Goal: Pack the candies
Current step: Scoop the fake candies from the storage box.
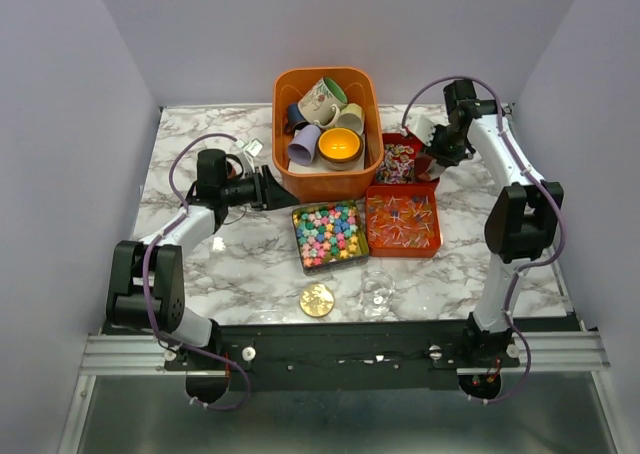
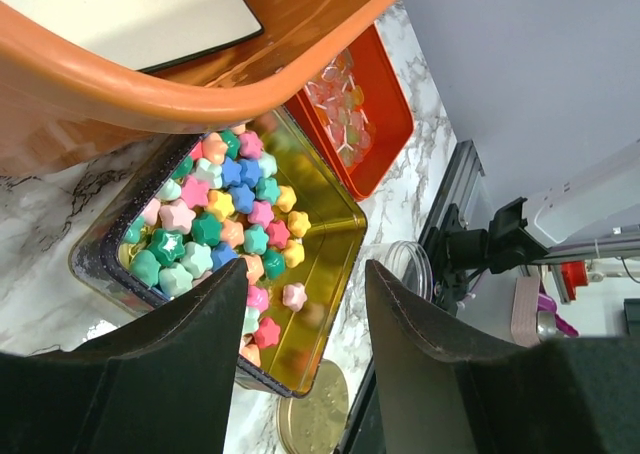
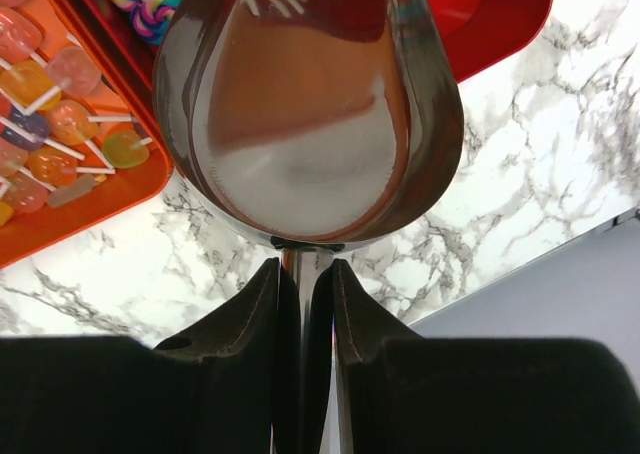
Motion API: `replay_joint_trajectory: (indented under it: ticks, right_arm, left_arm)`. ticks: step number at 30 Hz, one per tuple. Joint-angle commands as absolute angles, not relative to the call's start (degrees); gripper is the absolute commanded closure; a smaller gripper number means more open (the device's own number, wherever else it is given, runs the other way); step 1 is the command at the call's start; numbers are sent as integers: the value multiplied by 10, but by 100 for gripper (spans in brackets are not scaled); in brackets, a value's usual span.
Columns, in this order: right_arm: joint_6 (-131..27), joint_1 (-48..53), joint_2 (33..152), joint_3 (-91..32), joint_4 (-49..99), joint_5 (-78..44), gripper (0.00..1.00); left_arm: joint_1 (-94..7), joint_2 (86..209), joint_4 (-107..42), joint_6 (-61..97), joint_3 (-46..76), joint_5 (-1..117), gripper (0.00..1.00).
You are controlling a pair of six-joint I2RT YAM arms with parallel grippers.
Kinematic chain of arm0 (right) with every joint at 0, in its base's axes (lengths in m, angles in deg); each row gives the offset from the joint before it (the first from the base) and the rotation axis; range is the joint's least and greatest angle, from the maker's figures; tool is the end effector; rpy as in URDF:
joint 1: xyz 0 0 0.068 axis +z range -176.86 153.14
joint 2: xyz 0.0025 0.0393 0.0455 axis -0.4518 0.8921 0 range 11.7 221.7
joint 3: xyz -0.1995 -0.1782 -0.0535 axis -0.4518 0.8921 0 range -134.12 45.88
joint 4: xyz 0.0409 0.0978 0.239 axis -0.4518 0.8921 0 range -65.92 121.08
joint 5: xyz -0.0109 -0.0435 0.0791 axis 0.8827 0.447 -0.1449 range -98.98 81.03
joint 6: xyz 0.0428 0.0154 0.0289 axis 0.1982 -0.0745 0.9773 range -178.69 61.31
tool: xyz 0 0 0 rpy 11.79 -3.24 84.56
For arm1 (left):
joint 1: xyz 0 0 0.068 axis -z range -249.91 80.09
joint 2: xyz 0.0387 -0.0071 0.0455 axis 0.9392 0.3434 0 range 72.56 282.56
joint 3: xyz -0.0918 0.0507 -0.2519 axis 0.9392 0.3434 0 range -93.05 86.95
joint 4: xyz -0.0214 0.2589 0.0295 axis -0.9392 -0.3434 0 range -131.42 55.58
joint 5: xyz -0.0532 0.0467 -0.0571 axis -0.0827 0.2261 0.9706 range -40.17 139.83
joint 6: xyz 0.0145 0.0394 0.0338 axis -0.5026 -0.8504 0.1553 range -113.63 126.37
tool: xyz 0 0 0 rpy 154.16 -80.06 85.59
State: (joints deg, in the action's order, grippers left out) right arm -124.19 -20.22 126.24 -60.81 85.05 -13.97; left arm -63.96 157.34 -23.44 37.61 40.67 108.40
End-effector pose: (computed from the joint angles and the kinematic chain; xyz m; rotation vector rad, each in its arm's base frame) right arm 0.4170 0.0516 0.2776 -1.6513 2.2285 -0.1495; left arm 0.3023 -0.0621 0.2281 0.2242 2.0838 -1.4385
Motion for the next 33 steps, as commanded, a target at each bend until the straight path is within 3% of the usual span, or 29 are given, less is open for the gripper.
replay_joint_trajectory:
  ticks: [1,6,18,24,33]
  right_arm:
    - [-1183,-181,1317,-614,953,-256,99]
    - [-1115,-180,1365,-686,1023,-293,99]
    - [-1184,-182,1216,-490,922,-335,100]
    - [-1219,-182,1178,-462,860,-351,99]
    - [-1257,-182,1216,-456,826,-364,99]
  left_arm:
    - [-644,1591,-231,372,388,1089,42]
    - [-644,1596,-243,363,377,1089,42]
    - [-644,1589,-248,348,383,1087,42]
    - [-644,1601,-232,359,373,1088,42]
    - [-644,1607,-235,359,370,1091,42]
